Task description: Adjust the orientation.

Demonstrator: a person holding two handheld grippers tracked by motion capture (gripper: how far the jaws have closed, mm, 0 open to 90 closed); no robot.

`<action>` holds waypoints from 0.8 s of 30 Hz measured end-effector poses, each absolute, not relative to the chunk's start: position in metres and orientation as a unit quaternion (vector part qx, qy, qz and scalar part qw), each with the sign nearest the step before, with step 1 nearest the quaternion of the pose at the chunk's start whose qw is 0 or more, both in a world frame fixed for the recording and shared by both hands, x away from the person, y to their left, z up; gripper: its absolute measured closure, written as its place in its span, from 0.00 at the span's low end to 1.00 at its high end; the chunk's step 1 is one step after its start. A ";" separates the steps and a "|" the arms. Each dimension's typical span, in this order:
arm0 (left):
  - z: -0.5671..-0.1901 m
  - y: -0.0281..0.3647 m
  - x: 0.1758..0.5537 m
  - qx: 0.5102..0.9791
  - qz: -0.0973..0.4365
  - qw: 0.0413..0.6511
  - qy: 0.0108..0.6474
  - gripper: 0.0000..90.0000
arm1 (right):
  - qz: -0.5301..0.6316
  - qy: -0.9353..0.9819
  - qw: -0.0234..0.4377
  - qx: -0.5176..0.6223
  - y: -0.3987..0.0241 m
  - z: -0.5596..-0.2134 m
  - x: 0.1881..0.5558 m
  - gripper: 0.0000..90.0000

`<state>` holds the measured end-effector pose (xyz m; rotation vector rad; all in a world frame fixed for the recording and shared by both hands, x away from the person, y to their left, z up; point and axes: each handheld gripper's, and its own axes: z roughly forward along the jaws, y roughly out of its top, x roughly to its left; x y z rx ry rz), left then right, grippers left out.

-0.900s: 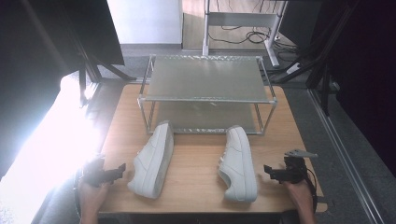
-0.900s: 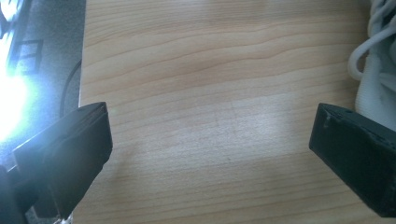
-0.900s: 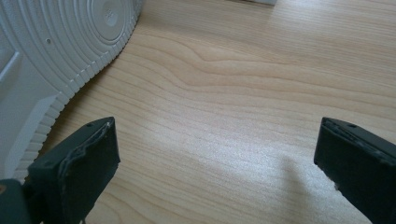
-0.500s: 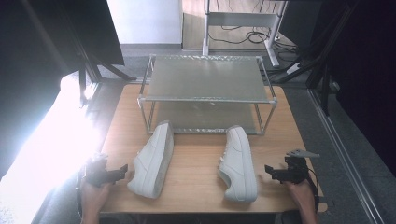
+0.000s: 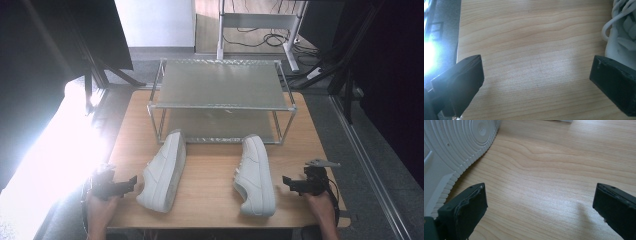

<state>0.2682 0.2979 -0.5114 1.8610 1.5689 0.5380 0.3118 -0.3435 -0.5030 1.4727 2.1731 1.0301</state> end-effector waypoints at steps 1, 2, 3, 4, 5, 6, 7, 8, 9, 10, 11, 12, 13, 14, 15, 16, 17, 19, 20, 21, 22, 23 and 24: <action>-0.511 0.298 0.268 0.707 0.204 0.321 0.597 0.00 | 0.361 0.761 0.160 0.515 -0.344 -0.503 0.312 0.00; -0.510 0.298 0.268 0.705 0.204 0.323 0.597 0.00 | 0.362 0.760 0.159 0.515 -0.344 -0.503 0.312 0.00; -0.510 0.298 0.268 0.705 0.204 0.323 0.597 0.00 | 0.363 0.759 0.160 0.516 -0.344 -0.503 0.312 0.00; -0.510 0.298 0.268 0.705 0.203 0.325 0.596 0.00 | 0.363 0.759 0.160 0.516 -0.344 -0.503 0.312 0.00; -0.509 0.298 0.268 0.706 0.202 0.325 0.596 0.00 | 0.364 0.757 0.160 0.518 -0.345 -0.503 0.312 0.00; -0.509 0.298 0.268 0.706 0.202 0.325 0.596 0.00 | 0.364 0.757 0.160 0.518 -0.345 -0.503 0.312 0.00; -0.508 0.297 0.269 0.708 0.201 0.325 0.594 0.00 | 0.364 0.757 0.158 0.519 -0.345 -0.503 0.312 0.00; -0.507 0.297 0.269 0.709 0.200 0.324 0.593 0.00 | 0.364 0.757 0.156 0.520 -0.345 -0.503 0.313 0.00; -0.506 0.297 0.270 0.710 0.199 0.324 0.593 0.00 | 0.363 0.756 0.158 0.521 -0.346 -0.504 0.313 0.00; -0.505 0.296 0.271 0.711 0.199 0.325 0.591 0.00 | 0.361 0.757 0.156 0.522 -0.346 -0.504 0.313 0.00; -0.503 0.295 0.272 0.712 0.199 0.327 0.589 0.00 | 0.362 0.755 0.153 0.524 -0.347 -0.505 0.313 0.00; -0.501 0.295 0.273 0.712 0.198 0.329 0.588 0.00 | 0.363 0.755 0.151 0.526 -0.347 -0.505 0.314 0.01; -0.500 0.294 0.273 0.711 0.200 0.330 0.588 0.00 | 0.363 0.754 0.151 0.526 -0.347 -0.505 0.314 0.01; -0.498 0.293 0.274 0.710 0.199 0.333 0.587 0.00 | 0.363 0.754 0.151 0.526 -0.347 -0.505 0.314 0.01; -0.497 0.291 0.274 0.711 0.196 0.337 0.585 0.00 | 0.363 0.754 0.151 0.526 -0.347 -0.505 0.314 0.01; -0.496 0.289 0.274 0.713 0.193 0.339 0.583 0.00 | 0.364 0.753 0.151 0.526 -0.347 -0.505 0.314 0.01; -0.496 0.288 0.275 0.714 0.191 0.339 0.582 0.00 | 0.364 0.754 0.151 0.526 -0.347 -0.505 0.314 0.01; -0.495 0.284 0.275 0.719 0.187 0.339 0.577 0.00 | 0.366 0.751 0.154 0.528 -0.347 -0.504 0.314 0.02; -0.494 0.282 0.275 0.722 0.189 0.334 0.576 0.01 | 0.368 0.750 0.155 0.527 -0.348 -0.504 0.314 0.02; -0.493 0.280 0.275 0.725 0.189 0.333 0.573 0.01 | 0.369 0.749 0.157 0.527 -0.348 -0.503 0.314 0.02; -0.493 0.278 0.274 0.727 0.189 0.334 0.570 0.01 | 0.369 0.749 0.157 0.527 -0.348 -0.503 0.314 0.02; -0.491 0.276 0.274 0.729 0.189 0.334 0.567 0.01 | 0.370 0.748 0.157 0.528 -0.348 -0.503 0.314 0.02; -0.490 0.274 0.274 0.730 0.190 0.335 0.564 0.01 | 0.371 0.748 0.156 0.528 -0.348 -0.503 0.314 0.02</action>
